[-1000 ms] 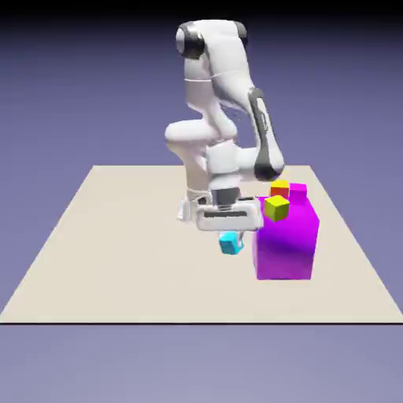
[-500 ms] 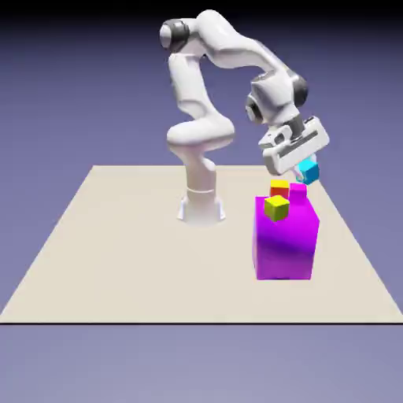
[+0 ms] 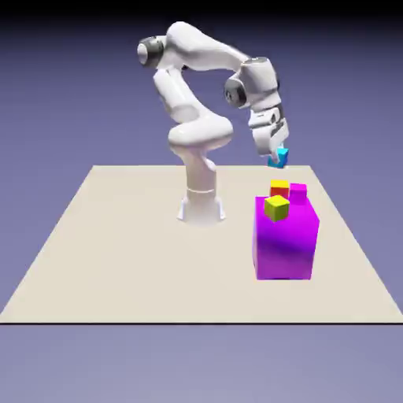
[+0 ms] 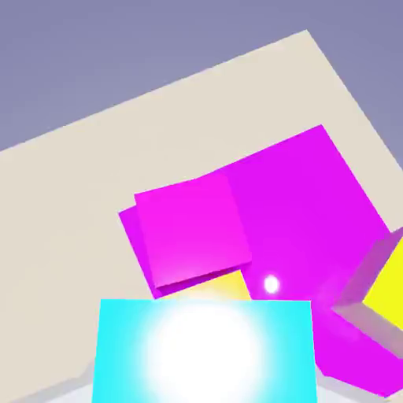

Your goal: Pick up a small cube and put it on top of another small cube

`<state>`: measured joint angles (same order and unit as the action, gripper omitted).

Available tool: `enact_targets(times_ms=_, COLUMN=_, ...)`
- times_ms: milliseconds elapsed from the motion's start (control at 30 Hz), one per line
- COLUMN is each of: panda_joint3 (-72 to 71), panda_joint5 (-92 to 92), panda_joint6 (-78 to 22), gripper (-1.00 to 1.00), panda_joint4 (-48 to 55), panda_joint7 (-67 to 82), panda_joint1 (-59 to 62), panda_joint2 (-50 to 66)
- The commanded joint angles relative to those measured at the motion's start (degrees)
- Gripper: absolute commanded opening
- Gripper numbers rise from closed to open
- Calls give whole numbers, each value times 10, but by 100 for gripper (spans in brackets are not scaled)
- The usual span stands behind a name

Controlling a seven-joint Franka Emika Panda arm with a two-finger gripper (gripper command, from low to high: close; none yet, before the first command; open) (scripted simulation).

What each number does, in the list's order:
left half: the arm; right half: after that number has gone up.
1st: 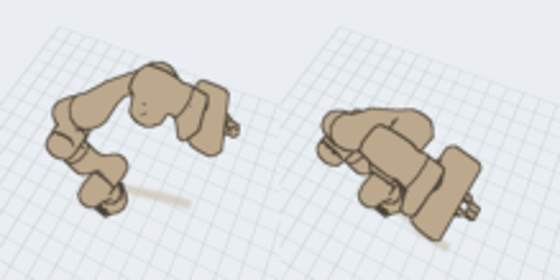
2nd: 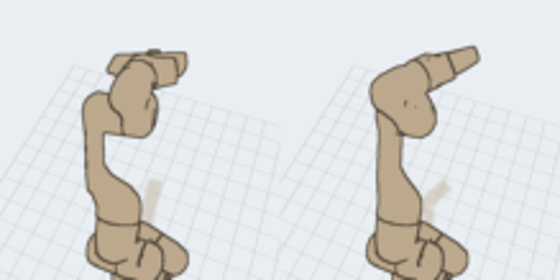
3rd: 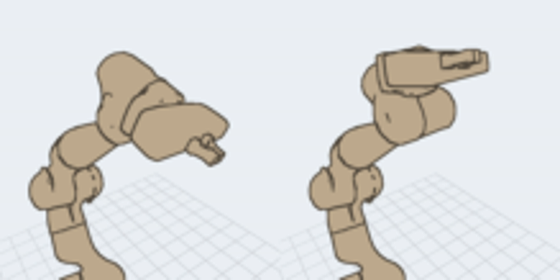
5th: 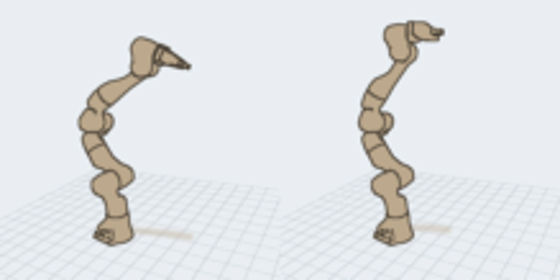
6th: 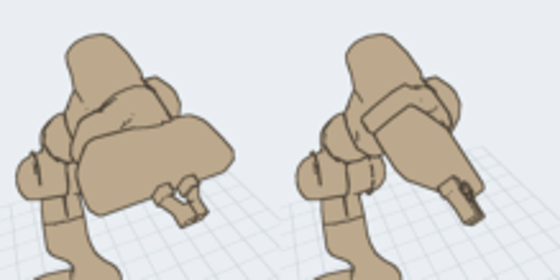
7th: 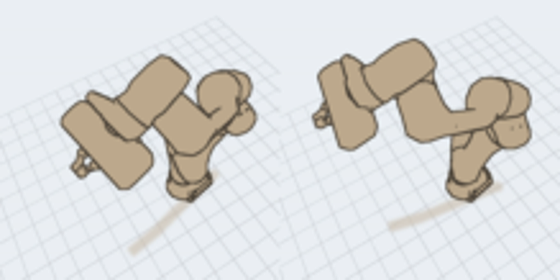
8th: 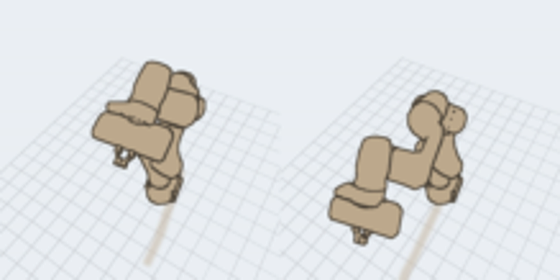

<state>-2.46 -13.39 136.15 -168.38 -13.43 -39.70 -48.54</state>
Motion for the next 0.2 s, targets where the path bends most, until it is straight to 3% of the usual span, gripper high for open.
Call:
enact_targets(times_ms=0, panda_joint3=-1, panda_joint5=-3, panda_joint6=25, gripper=-100, panda_joint4=-10, panda_joint7=1, panda_joint1=-4, panda_joint2=15)
enact_targets(times_ms=33, panda_joint3=-2, panda_joint5=-6, panda_joint6=48, gripper=-100, panda_joint4=-19, panda_joint7=3, panda_joint1=-7, panda_joint2=28)
enact_targets(times_ms=67, panda_joint3=-2, panda_joint5=-6, panda_joint6=48, gripper=100, panda_joint4=-19, panda_joint7=3, panda_joint1=-7, panda_joint2=28)
enact_targets(times_ms=167, panda_joint3=0, panda_joint5=2, panda_joint6=-2, gripper=100, panda_joint4=1, panda_joint7=-1, panda_joint1=0, panda_joint2=-2)
